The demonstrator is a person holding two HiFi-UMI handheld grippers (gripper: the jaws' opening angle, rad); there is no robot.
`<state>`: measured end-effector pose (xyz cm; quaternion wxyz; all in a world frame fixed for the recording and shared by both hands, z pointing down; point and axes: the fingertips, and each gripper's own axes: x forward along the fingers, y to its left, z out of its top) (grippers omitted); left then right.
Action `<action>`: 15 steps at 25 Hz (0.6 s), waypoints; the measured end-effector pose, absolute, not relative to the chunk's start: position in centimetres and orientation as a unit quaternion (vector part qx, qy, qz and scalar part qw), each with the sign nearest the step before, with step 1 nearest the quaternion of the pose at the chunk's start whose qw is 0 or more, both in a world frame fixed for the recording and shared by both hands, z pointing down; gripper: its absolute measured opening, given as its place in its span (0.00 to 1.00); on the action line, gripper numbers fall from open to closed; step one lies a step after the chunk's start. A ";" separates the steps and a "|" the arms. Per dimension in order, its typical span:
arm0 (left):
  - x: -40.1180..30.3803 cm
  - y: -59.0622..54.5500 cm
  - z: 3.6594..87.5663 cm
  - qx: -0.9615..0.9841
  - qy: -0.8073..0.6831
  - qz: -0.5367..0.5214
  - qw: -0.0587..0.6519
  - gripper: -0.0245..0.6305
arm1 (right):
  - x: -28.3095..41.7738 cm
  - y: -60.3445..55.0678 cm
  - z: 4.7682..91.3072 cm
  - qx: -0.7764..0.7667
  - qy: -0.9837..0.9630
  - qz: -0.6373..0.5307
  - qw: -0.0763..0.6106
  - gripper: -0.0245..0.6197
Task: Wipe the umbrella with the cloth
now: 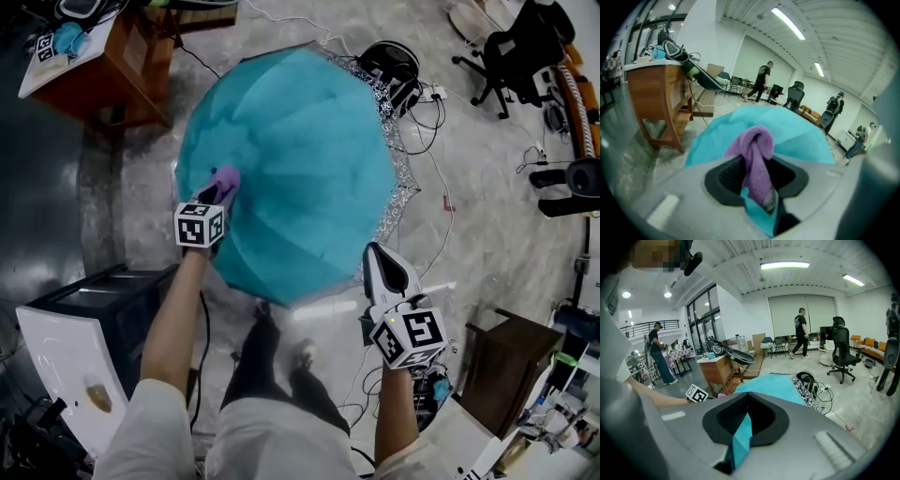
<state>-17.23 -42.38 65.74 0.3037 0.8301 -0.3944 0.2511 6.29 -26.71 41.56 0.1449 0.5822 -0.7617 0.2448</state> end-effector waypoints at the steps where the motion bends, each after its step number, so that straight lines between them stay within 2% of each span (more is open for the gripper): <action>1: -17.5 -42.9 66.5 0.825 -0.403 0.252 0.305 0.24 | 6.4 -26.7 42.0 0.584 -0.760 0.247 0.144 0.04; 8: -18.2 -44.3 71.4 0.791 -0.444 0.249 0.340 0.24 | 7.4 -26.2 45.0 0.579 -0.756 0.264 0.152 0.04; 15: -15.2 -43.5 71.8 0.791 -0.448 0.242 0.339 0.24 | 10.0 -25.7 46.8 0.576 -0.757 0.273 0.148 0.04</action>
